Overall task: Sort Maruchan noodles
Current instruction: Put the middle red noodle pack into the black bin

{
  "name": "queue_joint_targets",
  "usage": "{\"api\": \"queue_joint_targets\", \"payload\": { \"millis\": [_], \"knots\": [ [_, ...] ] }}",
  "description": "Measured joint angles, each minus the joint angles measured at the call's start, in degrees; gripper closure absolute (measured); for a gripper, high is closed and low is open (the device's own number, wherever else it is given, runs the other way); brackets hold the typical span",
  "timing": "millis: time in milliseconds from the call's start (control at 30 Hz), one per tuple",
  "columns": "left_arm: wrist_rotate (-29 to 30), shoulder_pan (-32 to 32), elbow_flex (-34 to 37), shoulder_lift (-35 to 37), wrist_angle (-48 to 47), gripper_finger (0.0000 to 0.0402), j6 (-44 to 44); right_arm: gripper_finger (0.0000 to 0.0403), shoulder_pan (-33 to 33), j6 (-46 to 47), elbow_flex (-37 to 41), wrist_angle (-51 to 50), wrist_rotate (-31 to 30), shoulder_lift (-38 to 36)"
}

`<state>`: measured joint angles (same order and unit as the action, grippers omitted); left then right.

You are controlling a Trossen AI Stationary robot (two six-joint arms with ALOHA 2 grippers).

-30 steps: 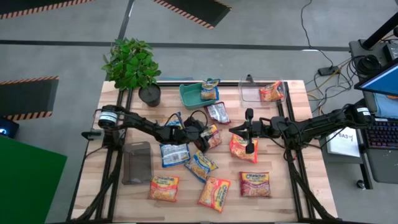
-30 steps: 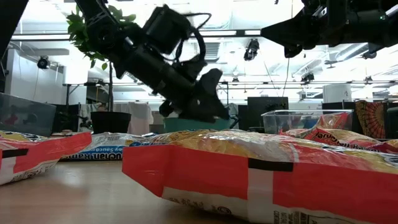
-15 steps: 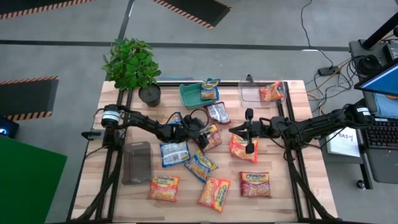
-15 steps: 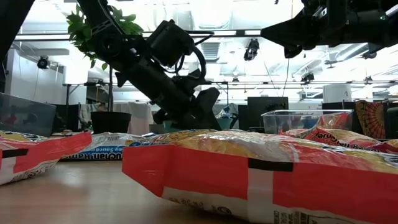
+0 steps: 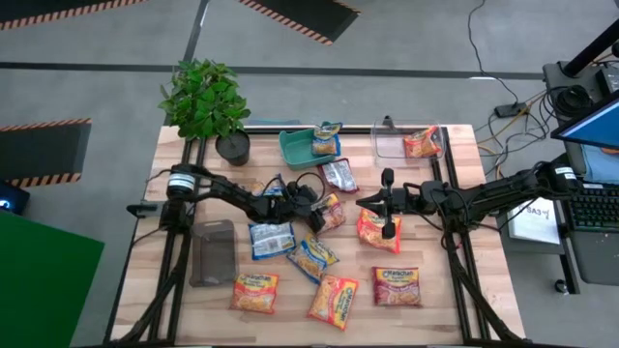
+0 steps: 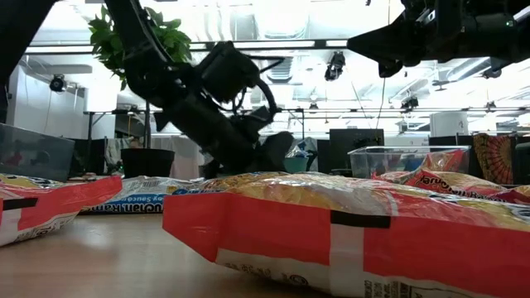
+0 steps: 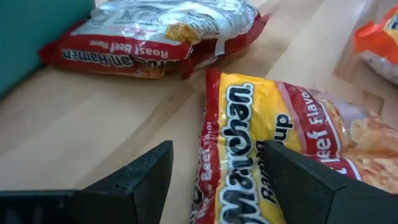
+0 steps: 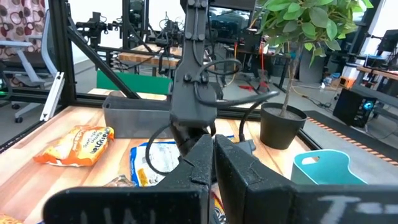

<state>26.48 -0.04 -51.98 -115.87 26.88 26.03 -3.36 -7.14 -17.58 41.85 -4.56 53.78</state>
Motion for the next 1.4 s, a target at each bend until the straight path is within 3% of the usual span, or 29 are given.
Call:
{"api": "queue_joint_targets", "payload": {
  "millis": [300,433,633,700,1000,1400],
  "knots": [
    [-1.43,-0.92,-1.69,-1.30,-0.47,0.0188,-0.39,0.0394,0.00,-0.02,-0.02,-0.01,0.00,0.00],
    [-1.86,-1.16,-1.76,-1.25,-0.51,0.0246,-0.45,0.0394,0.00,0.02,-0.02,-0.03,0.00,0.00],
    [-1.82,-1.53,-1.75,-0.59,-0.85,0.0368,-0.59,0.0394,0.00,0.22,-0.01,-0.03,0.00,0.00],
    [-1.90,-1.67,-1.68,0.07,-1.23,0.0388,-0.62,0.0394,0.00,0.33,-0.02,-0.03,0.00,0.00],
    [-2.60,-4.70,-1.50,13.26,-9.83,0.0397,-5.62,0.0394,0.00,0.38,0.00,0.09,0.02,-0.69],
    [-1.62,-15.27,-2.11,35.99,-19.19,0.0399,-14.60,0.0394,0.00,-1.71,0.00,1.80,0.00,-1.25]
  ]
}}
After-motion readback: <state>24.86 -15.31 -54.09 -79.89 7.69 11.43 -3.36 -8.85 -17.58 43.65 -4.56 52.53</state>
